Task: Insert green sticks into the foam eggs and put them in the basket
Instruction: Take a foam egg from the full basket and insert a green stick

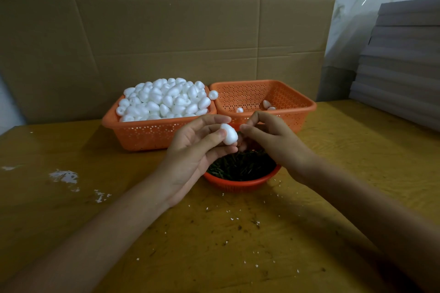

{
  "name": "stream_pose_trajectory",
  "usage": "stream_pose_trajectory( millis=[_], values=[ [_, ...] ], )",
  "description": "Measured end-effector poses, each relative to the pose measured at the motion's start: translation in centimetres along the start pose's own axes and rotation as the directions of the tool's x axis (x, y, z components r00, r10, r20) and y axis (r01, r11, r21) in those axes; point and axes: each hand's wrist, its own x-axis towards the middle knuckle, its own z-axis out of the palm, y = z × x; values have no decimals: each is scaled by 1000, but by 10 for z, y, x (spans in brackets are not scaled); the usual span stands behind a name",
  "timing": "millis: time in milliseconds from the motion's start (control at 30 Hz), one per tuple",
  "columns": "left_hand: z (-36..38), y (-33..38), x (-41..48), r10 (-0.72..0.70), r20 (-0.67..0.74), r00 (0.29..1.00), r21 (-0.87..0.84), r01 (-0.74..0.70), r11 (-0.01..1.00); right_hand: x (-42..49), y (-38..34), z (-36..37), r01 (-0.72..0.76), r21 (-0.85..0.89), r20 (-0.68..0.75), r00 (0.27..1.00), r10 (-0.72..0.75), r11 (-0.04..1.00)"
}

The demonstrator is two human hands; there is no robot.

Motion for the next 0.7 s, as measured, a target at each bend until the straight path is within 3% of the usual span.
stream_pose_trajectory(
  millis=[200, 700],
  values=[
    [-4, -1, 1, -8, 27, 1000, 3, 8, 1000, 2, -3, -7, -61, 165, -12, 998, 63, 984],
    [-1, 0, -4, 48, 77, 996, 108, -57, 992, 4, -1, -11, -75, 191, -10, 997, 78, 979]
  ],
)
